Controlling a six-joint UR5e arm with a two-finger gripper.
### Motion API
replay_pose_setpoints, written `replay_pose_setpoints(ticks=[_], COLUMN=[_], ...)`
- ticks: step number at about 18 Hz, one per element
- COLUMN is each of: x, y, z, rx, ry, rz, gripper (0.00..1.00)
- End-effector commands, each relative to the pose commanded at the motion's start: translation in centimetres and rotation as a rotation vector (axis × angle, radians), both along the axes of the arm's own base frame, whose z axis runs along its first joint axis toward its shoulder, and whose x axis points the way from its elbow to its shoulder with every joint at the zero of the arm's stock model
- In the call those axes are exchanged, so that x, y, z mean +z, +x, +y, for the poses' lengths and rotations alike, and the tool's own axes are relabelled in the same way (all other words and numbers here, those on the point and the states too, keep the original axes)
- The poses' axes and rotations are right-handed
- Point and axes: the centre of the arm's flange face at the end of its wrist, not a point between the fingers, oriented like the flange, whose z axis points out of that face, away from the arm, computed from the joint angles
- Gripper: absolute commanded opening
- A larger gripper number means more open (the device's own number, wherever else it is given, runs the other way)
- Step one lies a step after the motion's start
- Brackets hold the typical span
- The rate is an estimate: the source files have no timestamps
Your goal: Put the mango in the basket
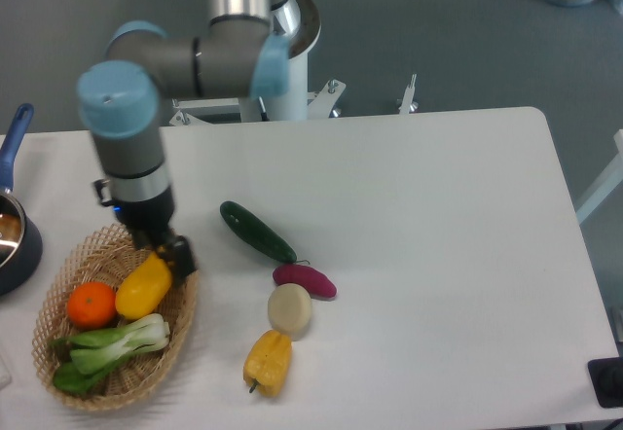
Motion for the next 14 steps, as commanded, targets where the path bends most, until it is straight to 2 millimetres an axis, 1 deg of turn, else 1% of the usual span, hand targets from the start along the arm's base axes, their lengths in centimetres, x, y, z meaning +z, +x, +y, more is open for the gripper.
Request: replay_pose_setpoints(ticks=[1, 2, 5, 8, 10, 11, 14], x=[-1.1, -1.4, -1.4, -1.9, -4.0, -4.2, -3.8], y=[-2.3, -3.7, -9.1, -13.8, -16.0, -16.7, -20.2], z=[-1.7, -2.6, -6.0, -9.3, -10.7, -11.5, -14.7], rx=[0.011, 0.009, 0.015, -0.014, -0.029, -0.032, -0.028], ry=[-0.022, -0.03, -0.043, -0.073, -0.103, -0.107, -0.105], rz=[-0.003, -0.001, 0.02, 0.038, 0.018, 0.018, 0.028], gripper=[1.0, 1.0, 1.0, 1.0, 1.0, 1.0, 1.0])
